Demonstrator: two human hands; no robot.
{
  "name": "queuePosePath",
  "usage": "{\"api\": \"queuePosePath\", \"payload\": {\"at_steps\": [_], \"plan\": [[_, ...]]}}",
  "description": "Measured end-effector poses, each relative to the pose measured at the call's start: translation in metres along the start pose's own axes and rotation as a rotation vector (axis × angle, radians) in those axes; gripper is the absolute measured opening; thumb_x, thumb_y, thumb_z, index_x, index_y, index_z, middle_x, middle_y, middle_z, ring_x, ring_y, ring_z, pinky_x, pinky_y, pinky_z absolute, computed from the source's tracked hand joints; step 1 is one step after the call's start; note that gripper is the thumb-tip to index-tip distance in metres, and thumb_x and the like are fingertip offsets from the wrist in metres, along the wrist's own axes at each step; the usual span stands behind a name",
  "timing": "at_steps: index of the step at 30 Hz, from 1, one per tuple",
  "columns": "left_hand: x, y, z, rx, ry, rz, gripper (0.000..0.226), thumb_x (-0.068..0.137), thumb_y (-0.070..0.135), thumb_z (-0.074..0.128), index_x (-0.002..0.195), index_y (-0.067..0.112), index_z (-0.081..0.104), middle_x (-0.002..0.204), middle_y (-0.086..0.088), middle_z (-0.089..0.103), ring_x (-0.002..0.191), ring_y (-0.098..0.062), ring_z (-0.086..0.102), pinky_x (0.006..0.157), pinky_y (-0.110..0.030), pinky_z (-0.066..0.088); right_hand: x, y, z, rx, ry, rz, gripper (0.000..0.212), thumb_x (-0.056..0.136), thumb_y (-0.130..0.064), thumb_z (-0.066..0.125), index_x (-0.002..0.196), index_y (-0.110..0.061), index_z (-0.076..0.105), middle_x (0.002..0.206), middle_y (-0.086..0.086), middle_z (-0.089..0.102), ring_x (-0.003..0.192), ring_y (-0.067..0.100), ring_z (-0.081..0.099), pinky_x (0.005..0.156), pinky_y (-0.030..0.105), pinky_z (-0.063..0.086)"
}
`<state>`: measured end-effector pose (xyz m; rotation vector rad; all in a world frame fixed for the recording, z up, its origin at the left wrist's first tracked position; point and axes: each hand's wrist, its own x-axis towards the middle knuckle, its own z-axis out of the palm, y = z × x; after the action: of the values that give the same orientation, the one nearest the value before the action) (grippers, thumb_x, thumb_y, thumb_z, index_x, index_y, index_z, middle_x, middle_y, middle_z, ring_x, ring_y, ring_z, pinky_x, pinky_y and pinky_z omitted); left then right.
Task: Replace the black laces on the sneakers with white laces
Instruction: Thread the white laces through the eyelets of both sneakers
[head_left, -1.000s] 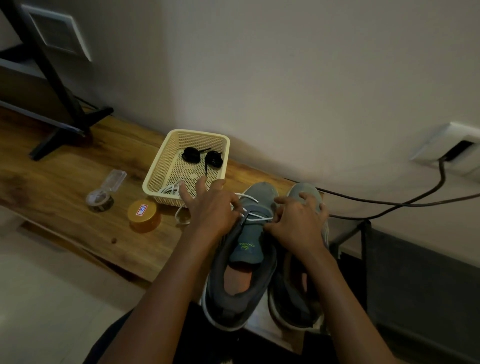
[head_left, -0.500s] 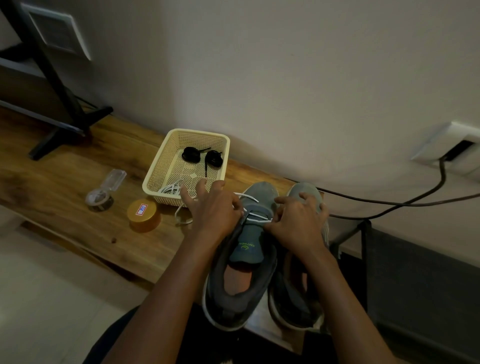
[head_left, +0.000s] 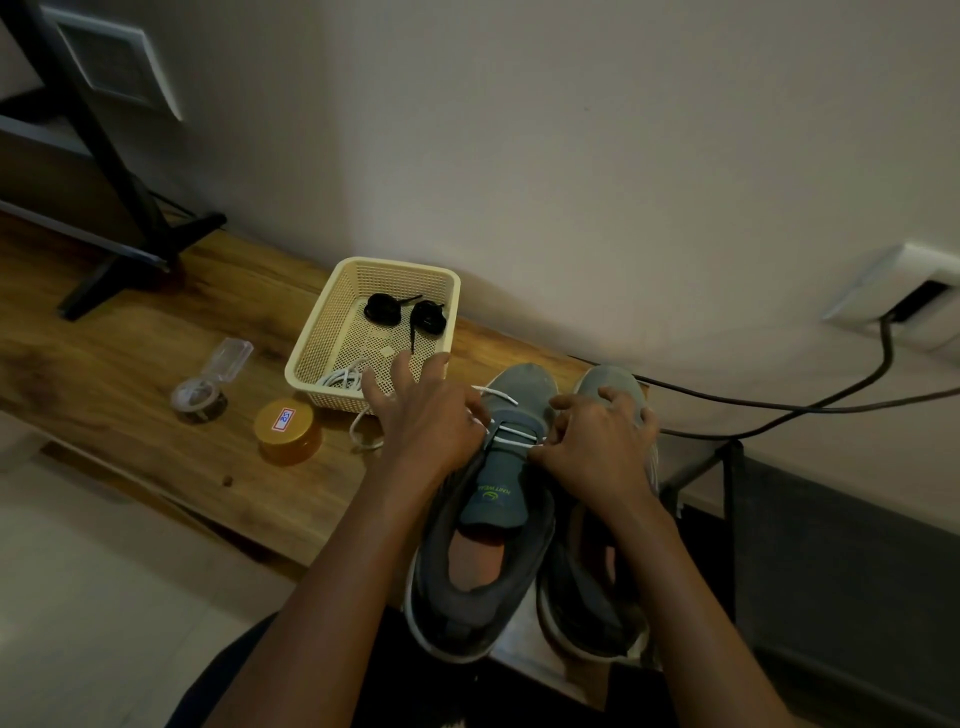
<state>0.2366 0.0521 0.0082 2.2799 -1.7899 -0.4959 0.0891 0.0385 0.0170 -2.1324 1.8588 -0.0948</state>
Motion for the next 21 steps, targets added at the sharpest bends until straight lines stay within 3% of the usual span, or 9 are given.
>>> {"api": "queuePosePath", "payload": {"at_steps": [2, 4, 7, 10, 14, 21], "plan": [[-0.001, -0.002, 0.001, 0.007, -0.005, -0.024, 0.014, 0.087, 0.037, 0.064, 0.099, 0.036, 0.069, 0.152, 0.006, 0.026, 0.144, -0.027, 0.002, 0.111, -0.056, -0.004, 0.0, 0.0, 0.0, -0.001, 0.001, -0.005, 0.018, 0.079, -0.032, 0.065, 0.069, -0.024, 0.053, 0.138, -0.014, 0.048, 0.139, 0.024, 0.02, 0.113, 0.051, 0.01], [-0.001, -0.003, 0.0, -0.048, 0.1, -0.041, 0.004, 0.085, 0.034, 0.066, 0.088, 0.033, 0.067, 0.144, 0.007, 0.035, 0.139, -0.024, 0.013, 0.111, -0.052, 0.003, 0.0, 0.001, 0.001, -0.002, 0.003, -0.008, 0.018, 0.078, -0.032, 0.065, 0.067, -0.024, 0.053, 0.138, -0.014, 0.048, 0.139, 0.024, 0.02, 0.113, 0.051, 0.011], [0.0, -0.002, -0.005, -0.148, 0.223, -0.051, 0.01, 0.085, 0.031, 0.067, 0.079, 0.034, 0.059, 0.132, 0.007, 0.042, 0.127, -0.021, 0.025, 0.103, -0.042, 0.017, -0.001, 0.001, 0.001, -0.005, 0.001, -0.005, 0.022, 0.078, -0.031, 0.065, 0.063, -0.024, 0.051, 0.138, -0.014, 0.048, 0.138, 0.024, 0.02, 0.113, 0.051, 0.011], [0.0, 0.0, -0.009, -0.138, 0.153, -0.041, 0.004, 0.085, 0.034, 0.067, 0.087, 0.035, 0.063, 0.132, 0.006, 0.043, 0.128, -0.022, 0.026, 0.102, -0.042, 0.017, 0.001, 0.0, 0.002, -0.008, 0.006, -0.001, 0.02, 0.079, -0.032, 0.065, 0.066, -0.023, 0.053, 0.137, -0.014, 0.049, 0.138, 0.024, 0.02, 0.113, 0.051, 0.01], [0.0, 0.001, -0.005, -0.022, 0.028, 0.053, 0.032, 0.086, 0.033, 0.064, 0.116, 0.041, 0.06, 0.138, 0.007, 0.038, 0.13, -0.022, 0.023, 0.105, -0.043, 0.014, 0.001, 0.0, 0.005, 0.006, 0.024, 0.002, 0.016, 0.078, -0.033, 0.066, 0.074, -0.019, 0.059, 0.131, -0.01, 0.054, 0.137, 0.024, 0.021, 0.111, 0.05, 0.007], [0.002, 0.002, 0.003, 0.02, 0.075, -0.024, 0.015, 0.088, 0.036, 0.062, 0.097, 0.028, 0.069, 0.117, 0.003, 0.055, 0.117, -0.023, 0.037, 0.093, -0.04, 0.022, 0.002, 0.001, 0.007, 0.014, 0.033, 0.012, 0.017, 0.081, -0.035, 0.062, 0.073, -0.02, 0.06, 0.124, -0.009, 0.057, 0.135, 0.022, 0.023, 0.111, 0.049, 0.005]]}}
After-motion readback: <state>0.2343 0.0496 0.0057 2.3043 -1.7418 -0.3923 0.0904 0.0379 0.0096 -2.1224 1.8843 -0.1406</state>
